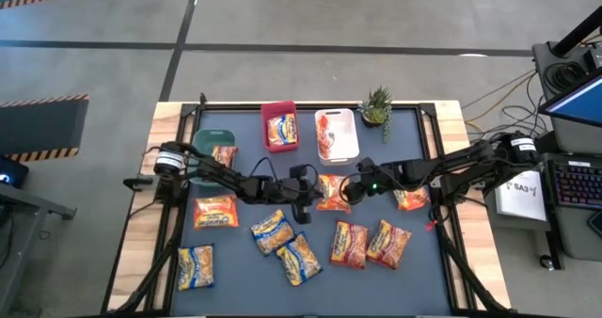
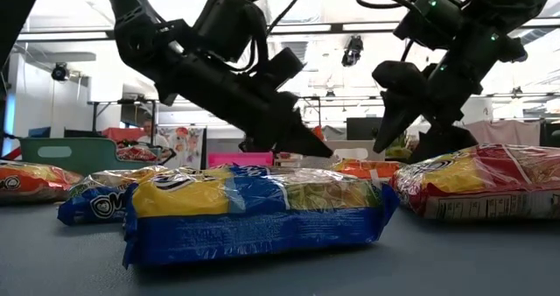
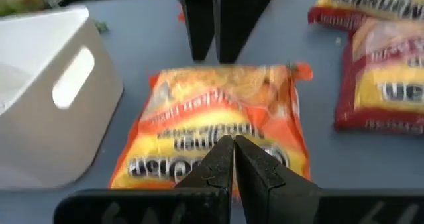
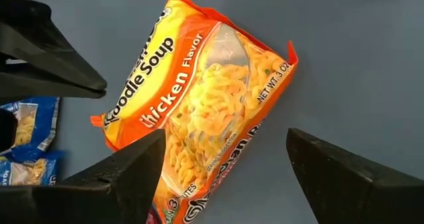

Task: Sort Maruchan noodles
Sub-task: Put the middle orange noodle pack into the white bin

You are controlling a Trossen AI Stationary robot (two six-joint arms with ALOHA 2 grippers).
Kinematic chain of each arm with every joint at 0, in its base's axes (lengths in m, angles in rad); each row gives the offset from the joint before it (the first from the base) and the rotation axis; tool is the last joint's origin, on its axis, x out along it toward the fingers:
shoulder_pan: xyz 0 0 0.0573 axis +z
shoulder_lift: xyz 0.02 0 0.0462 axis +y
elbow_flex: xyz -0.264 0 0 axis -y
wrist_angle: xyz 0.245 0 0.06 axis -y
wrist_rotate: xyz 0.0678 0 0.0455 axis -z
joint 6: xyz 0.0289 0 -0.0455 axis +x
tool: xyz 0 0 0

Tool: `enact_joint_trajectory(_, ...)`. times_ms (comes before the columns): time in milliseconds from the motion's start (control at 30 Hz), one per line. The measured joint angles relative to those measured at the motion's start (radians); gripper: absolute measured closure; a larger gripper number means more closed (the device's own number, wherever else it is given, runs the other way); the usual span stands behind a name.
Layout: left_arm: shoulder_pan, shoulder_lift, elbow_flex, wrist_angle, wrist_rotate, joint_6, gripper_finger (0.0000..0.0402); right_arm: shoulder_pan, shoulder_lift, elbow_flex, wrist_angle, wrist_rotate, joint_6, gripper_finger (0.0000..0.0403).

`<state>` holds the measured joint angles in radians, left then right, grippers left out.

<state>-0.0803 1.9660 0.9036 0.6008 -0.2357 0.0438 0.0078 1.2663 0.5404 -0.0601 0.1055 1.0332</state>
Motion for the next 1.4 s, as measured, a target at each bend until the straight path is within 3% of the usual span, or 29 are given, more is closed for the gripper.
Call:
enact_joint_trajectory(200,0.017,0.065,-0.001,0.010,-0.004,-0.003,0.0402,0.000,0.000,-0.010,0.054,0.000,-0.008,0.0099)
enact_joint_trajectory(667,0.021,0.072,0.000,-0.060,-0.016,-0.046,0.0402,0.000,0.000,-0.076,0.170,0.011,0.027,0.0099)
enact_joint_trajectory(1067,0.022,-0.048,-0.001,-0.102,-0.008,0.006,0.0402,0.000,0.000,-0.078,0.171,0.014,0.016,0.0099)
enact_joint_trajectory(1400,0.061,0.073,0.000,-0.085,-0.011,-0.039,0.0402,0.000,-0.001,-0.079,0.185,0.026,0.004,0.0099)
